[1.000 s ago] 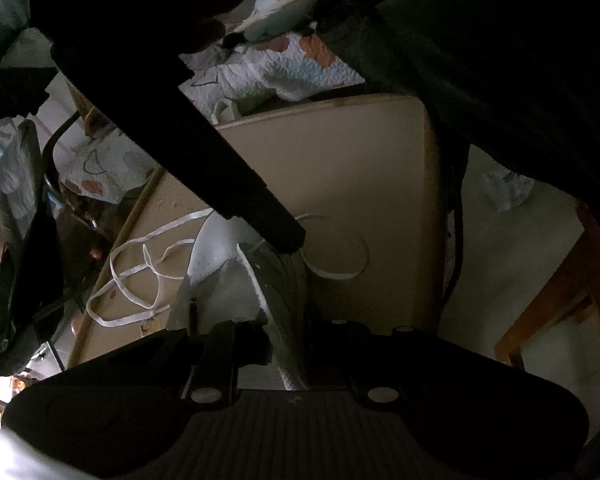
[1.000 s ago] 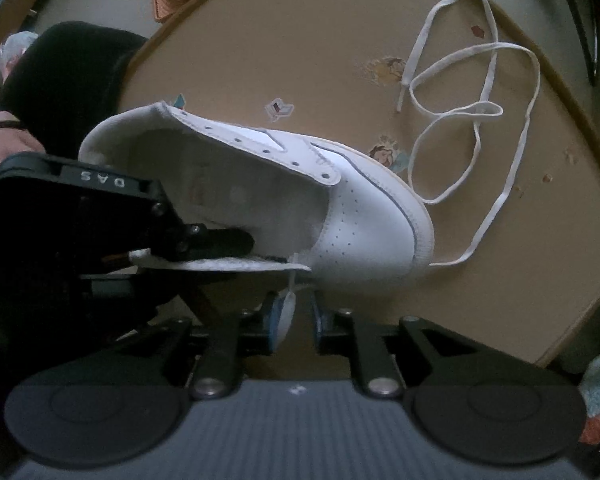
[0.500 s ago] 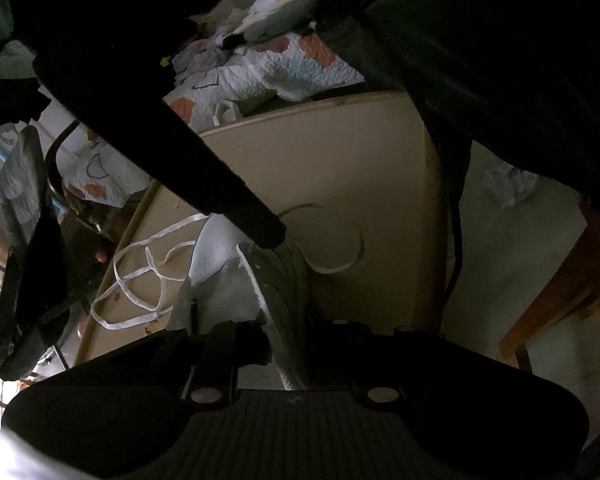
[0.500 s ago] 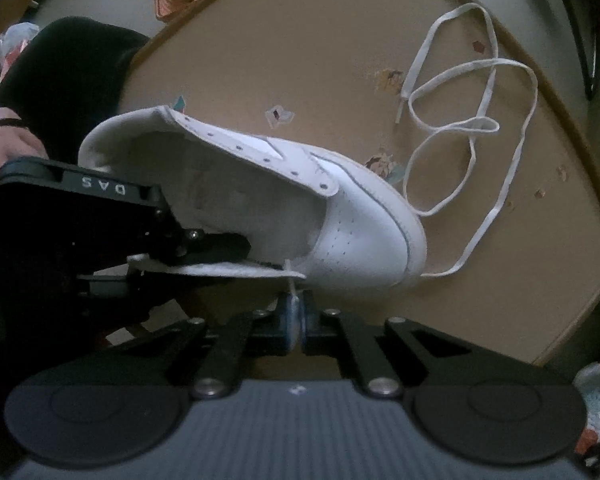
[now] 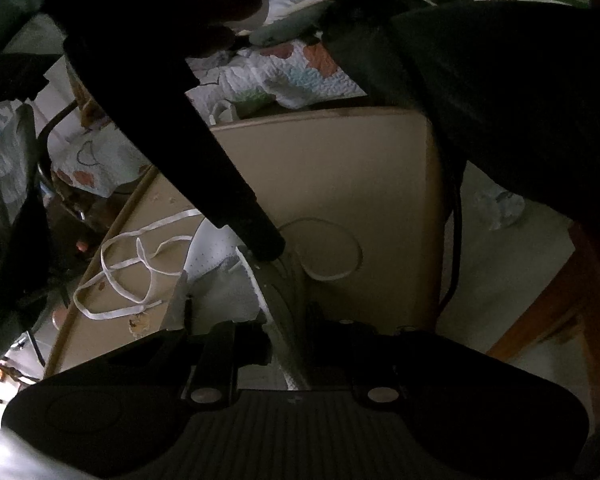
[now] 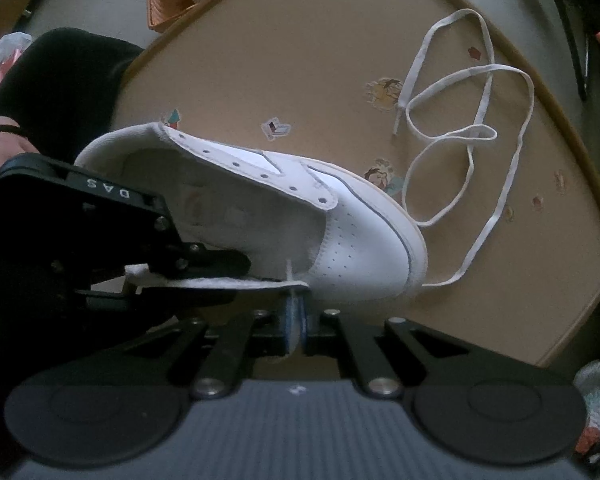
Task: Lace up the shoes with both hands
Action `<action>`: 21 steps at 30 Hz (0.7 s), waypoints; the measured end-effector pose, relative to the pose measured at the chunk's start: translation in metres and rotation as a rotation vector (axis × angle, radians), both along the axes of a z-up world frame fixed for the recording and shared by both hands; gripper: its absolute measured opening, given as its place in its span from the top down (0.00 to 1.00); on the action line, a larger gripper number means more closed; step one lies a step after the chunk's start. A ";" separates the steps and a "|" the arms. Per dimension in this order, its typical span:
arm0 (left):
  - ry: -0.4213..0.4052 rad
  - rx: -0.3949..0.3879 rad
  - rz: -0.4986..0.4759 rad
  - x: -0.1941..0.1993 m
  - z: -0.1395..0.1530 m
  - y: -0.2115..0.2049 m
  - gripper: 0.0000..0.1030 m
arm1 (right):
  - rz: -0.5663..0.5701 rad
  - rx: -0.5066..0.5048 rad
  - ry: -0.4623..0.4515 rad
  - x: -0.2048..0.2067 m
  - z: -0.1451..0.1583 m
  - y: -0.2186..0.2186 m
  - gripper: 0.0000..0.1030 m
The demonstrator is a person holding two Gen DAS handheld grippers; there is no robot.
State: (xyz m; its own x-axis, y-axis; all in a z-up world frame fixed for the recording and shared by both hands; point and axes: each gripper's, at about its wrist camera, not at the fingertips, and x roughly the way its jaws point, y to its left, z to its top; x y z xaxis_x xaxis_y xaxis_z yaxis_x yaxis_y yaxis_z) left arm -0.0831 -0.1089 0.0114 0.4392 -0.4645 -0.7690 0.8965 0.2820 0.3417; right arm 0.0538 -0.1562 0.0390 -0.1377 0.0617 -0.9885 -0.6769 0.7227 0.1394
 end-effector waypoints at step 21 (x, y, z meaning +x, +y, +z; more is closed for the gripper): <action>-0.005 0.001 0.012 -0.001 -0.001 0.002 0.77 | 0.058 -0.027 0.032 -0.005 0.009 0.005 0.82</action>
